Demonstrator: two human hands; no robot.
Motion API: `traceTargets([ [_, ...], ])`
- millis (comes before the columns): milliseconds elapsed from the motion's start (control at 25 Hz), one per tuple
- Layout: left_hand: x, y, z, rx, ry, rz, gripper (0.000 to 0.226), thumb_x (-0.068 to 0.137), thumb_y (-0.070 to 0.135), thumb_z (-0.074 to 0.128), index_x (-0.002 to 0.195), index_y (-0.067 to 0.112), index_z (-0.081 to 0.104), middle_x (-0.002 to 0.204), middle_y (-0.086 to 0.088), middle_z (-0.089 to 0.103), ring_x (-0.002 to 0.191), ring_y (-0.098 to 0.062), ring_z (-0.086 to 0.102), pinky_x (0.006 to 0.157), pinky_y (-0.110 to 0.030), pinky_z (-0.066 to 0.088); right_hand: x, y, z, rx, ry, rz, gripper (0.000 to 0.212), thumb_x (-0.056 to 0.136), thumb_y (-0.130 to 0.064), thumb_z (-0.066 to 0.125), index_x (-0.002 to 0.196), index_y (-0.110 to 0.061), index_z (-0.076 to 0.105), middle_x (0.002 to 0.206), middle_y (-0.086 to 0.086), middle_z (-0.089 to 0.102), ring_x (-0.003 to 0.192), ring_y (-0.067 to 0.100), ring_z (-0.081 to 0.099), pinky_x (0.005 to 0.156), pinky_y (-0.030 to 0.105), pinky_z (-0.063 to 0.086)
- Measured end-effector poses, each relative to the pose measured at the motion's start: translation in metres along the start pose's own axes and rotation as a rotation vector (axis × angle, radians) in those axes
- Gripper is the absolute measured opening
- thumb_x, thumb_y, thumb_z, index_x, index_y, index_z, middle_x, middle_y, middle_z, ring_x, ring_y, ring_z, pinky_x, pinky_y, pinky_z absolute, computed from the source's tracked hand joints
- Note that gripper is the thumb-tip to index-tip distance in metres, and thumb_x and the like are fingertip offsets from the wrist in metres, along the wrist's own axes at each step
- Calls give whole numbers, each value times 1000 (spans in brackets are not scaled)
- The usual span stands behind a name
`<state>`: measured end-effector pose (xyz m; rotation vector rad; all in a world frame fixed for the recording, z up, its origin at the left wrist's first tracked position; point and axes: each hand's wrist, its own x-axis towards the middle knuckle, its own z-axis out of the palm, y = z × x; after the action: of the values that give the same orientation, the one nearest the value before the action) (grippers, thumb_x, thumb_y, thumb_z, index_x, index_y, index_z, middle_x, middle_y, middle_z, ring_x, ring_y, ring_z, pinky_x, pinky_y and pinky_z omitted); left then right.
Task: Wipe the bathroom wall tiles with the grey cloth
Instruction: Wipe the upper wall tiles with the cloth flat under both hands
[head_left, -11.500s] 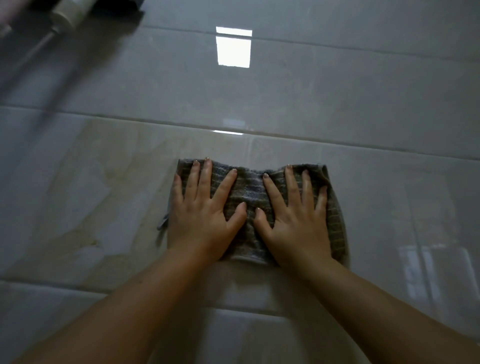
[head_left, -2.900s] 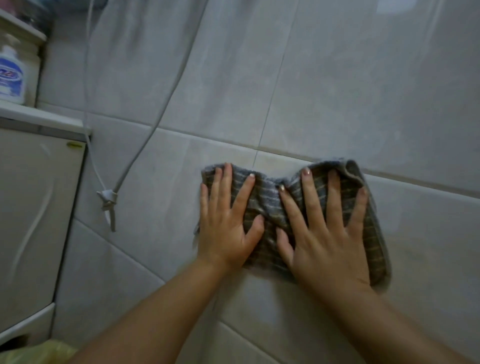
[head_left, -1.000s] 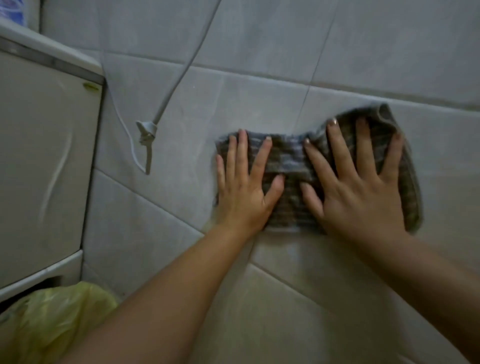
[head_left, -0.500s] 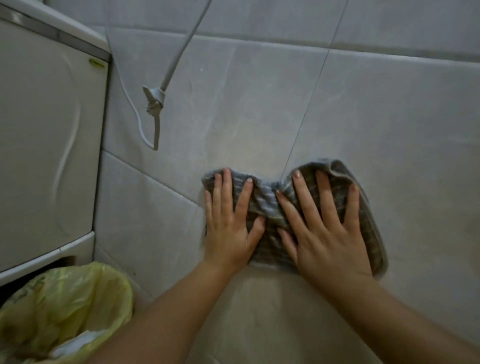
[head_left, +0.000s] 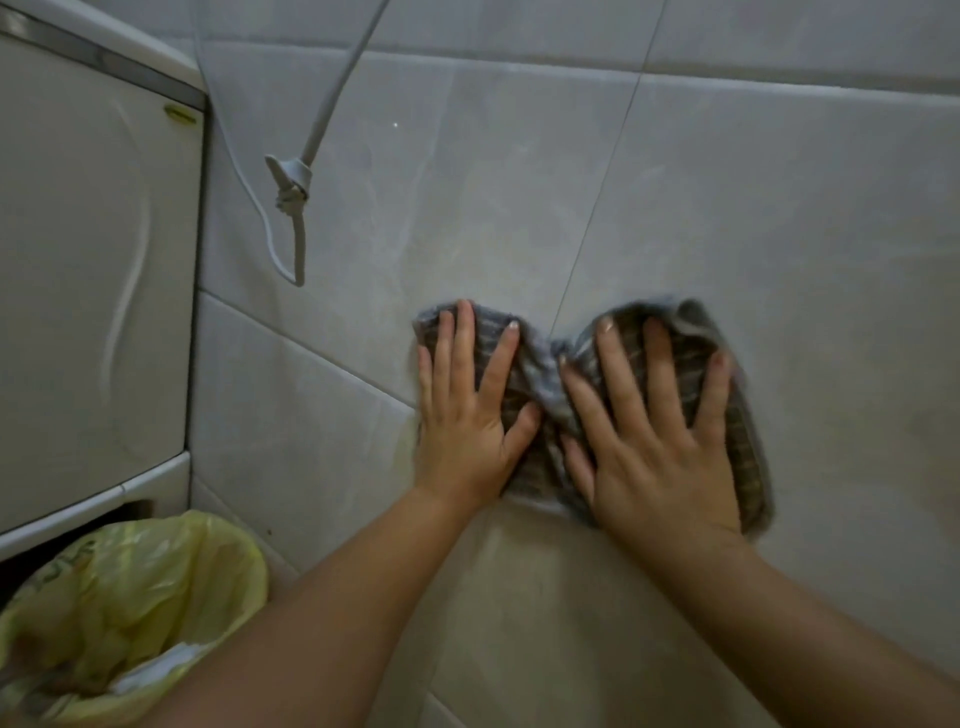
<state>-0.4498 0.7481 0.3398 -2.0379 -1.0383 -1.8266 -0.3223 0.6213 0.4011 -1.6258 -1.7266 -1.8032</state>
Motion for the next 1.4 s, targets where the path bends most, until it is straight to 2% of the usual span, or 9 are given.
traceTargets([
  [160,-74,9,9,13,-95,-10,68,99,62,26,156,30,8,163,-18,0,151,-37,-1,118,-61,8,-61,-5,1,22,-36,-97,56,94,-42,39,144,-17,46,158,14,26,144,40,21,115,64,4],
  [360,-42,-15,5,14,-52,-56,68,98,65,24,155,33,7,163,-19,2,151,-35,-3,121,-55,2,-21,-20,5,36,13,-62,57,93,-42,42,145,-19,43,159,14,24,144,40,19,116,63,-1],
  [520,-37,-23,4,9,-48,-91,68,99,63,21,155,30,3,162,-22,0,151,-36,-4,120,-59,5,-6,-30,10,30,-8,-60,58,96,-43,40,149,-21,37,160,12,19,146,39,15,116,62,0],
  [680,-55,18,4,48,-101,23,70,99,63,25,155,25,9,161,-27,5,150,-40,-2,118,-62,8,-62,12,2,5,-24,-28,58,95,-47,44,147,-21,40,160,12,21,145,40,18,116,63,6],
  [840,-55,90,4,28,-102,102,70,98,63,30,155,24,18,160,-26,10,150,-41,7,117,-64,12,-97,70,-24,-36,-17,9,58,93,-49,44,144,-22,47,158,13,25,145,40,20,115,65,8],
  [960,-7,134,-3,0,-42,126,69,96,63,34,152,25,24,160,-24,13,150,-40,9,118,-62,12,-72,123,-40,-96,58,79,60,92,-50,45,145,-24,44,157,15,26,143,42,24,113,67,9],
  [1160,81,212,-11,-18,-9,129,71,94,62,34,155,28,22,163,-19,6,151,-35,1,120,-58,2,-38,209,-63,-171,112,271,64,93,-50,44,151,-27,32,159,16,20,145,44,15,113,68,3],
  [1240,66,229,-7,-17,-13,187,71,93,61,37,154,27,24,163,-20,9,151,-36,5,119,-61,8,-65,214,-66,-152,132,291,65,89,-47,48,149,-25,35,158,17,23,144,44,18,113,68,4],
  [1400,7,229,1,49,-73,332,74,91,62,39,154,30,21,162,-20,12,151,-36,9,115,-64,16,-126,194,-64,-126,47,172,69,82,-47,50,147,-26,38,156,15,27,142,43,24,110,72,10],
])
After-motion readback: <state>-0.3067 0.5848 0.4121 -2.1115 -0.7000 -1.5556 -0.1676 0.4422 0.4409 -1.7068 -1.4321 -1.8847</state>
